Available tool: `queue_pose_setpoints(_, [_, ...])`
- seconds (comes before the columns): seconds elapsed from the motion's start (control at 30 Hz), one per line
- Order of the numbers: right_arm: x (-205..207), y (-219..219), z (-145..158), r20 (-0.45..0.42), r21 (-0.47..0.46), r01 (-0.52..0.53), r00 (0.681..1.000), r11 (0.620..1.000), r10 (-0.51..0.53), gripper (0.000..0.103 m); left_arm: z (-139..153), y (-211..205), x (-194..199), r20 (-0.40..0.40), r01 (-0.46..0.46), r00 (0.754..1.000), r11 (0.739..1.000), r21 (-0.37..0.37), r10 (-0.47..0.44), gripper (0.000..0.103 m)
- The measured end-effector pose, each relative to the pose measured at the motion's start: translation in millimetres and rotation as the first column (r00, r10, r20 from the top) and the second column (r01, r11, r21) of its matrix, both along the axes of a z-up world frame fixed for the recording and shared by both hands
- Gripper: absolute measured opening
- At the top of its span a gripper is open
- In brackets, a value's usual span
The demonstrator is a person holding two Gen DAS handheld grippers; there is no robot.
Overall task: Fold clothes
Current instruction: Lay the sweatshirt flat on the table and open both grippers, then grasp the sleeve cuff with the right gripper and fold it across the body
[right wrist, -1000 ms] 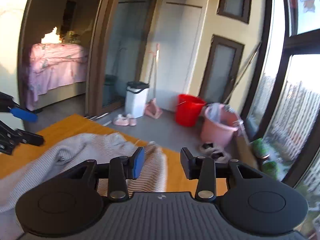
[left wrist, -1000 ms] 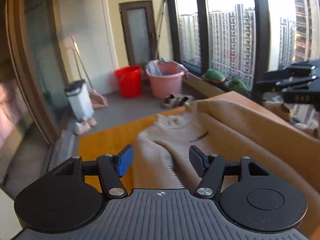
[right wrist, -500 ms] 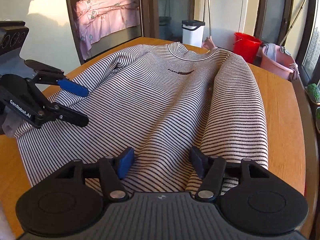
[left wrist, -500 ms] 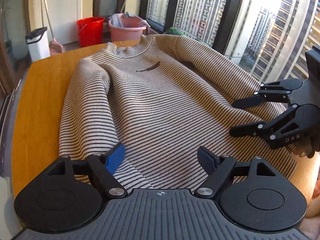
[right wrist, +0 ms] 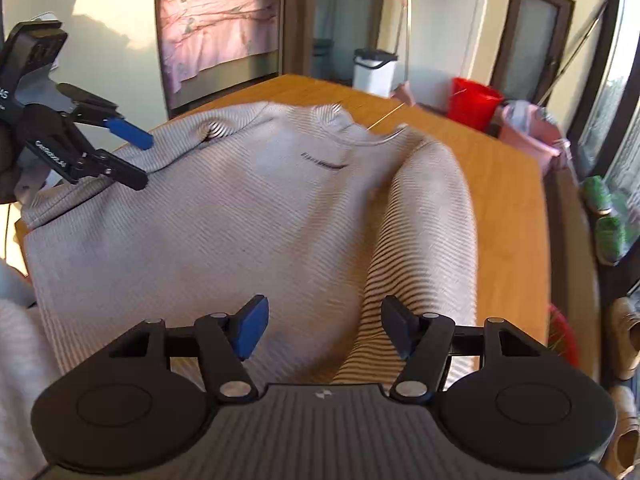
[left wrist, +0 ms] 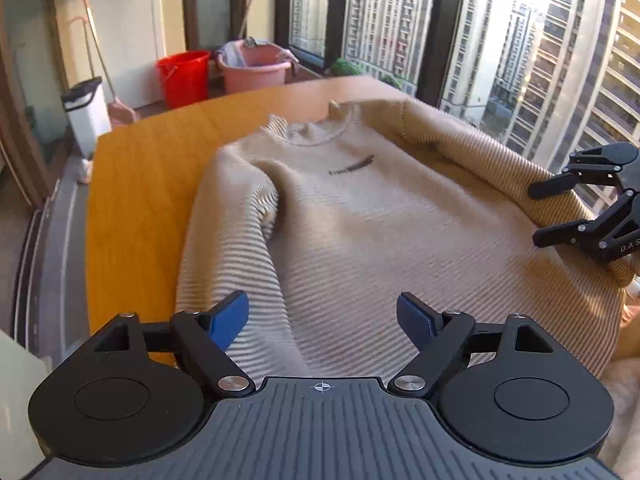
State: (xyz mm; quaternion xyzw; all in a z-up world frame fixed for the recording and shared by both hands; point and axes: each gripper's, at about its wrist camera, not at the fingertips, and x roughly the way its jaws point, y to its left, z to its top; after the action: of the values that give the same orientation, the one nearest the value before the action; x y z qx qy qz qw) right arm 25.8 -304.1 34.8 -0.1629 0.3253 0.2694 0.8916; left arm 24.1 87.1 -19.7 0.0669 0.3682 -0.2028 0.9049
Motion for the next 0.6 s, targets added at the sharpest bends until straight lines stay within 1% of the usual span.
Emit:
queue_pose_setpoints(0.07, [7,-9,14,0.064,0.027,0.058,0.996,0.998,-0.059,0.063,12,2,2,0.057,-0.030,0.998,1.000,0.003,0.030,0.094])
queue_pose_setpoints(0.1, [17,-11,17,0.082,0.035,0.079,0.993,0.996,-0.081,0.063,15,3,8,0.067,-0.042,0.997,0.999,0.002,0.041,0.095])
queue_pose_setpoints(0.17, [36,-15,20,0.110,0.040,0.113,0.987,0.993,-0.117,0.063,15,2,22,0.059,-0.058,0.997,0.998,-0.004,0.058,0.095])
queue_pose_setpoints(0.23, [55,-11,10,0.089,0.033,0.132,0.987,0.991,-0.134,0.063,8,1,35,0.028,-0.068,0.997,0.998,-0.007,0.068,0.094])
queue_pose_setpoints(0.27, [64,-8,2,0.061,0.034,0.132,0.989,0.991,-0.134,0.063,3,-2,41,0.016,-0.071,0.997,0.997,0.004,0.070,0.089])
queue_pose_setpoints(0.3, [72,-5,-6,0.031,0.036,0.131,0.991,0.991,-0.132,0.063,-2,-4,47,0.006,-0.074,0.997,0.997,0.020,0.074,0.077])
queue_pose_setpoints(0.33, [81,-1,-14,0.002,0.038,0.131,0.991,0.991,-0.131,0.063,-7,-6,53,-0.002,-0.081,0.997,0.996,0.034,0.081,0.067])
queue_pose_setpoints(0.37, [87,2,-19,-0.012,0.035,0.122,0.993,0.992,-0.121,0.059,-10,-5,58,-0.008,-0.093,0.996,0.995,0.047,0.094,0.051])
queue_pose_setpoints(0.4, [92,6,-23,-0.023,0.033,0.111,0.994,0.993,-0.111,0.033,-12,-3,62,-0.008,-0.108,0.994,0.993,0.057,0.108,0.043])
queue_pose_setpoints(0.43, [95,9,-23,-0.002,0.013,0.108,0.994,0.994,-0.108,0.023,-13,0,66,-0.004,-0.121,0.993,0.990,0.066,0.122,0.037])
queue_pose_setpoints(0.47, [101,4,-14,0.020,0.039,0.136,0.990,0.990,-0.137,0.017,-11,5,69,0.003,-0.139,0.990,0.988,0.072,0.139,0.033])
queue_pose_setpoints(0.5, [107,-2,-5,0.041,0.072,0.167,0.985,0.983,-0.170,0.011,-9,11,73,0.012,-0.160,0.987,0.984,0.078,0.159,0.032])
queue_pose_setpoints(0.57, [119,-16,13,0.066,0.146,0.230,0.968,0.962,-0.241,0.011,-4,20,77,0.044,-0.207,0.978,0.974,0.088,0.204,0.031])
queue_pose_setpoints(0.6, [126,-23,17,0.052,0.184,0.254,0.962,0.949,-0.268,0.011,-1,24,79,0.058,-0.229,0.973,0.970,0.088,0.224,0.031])
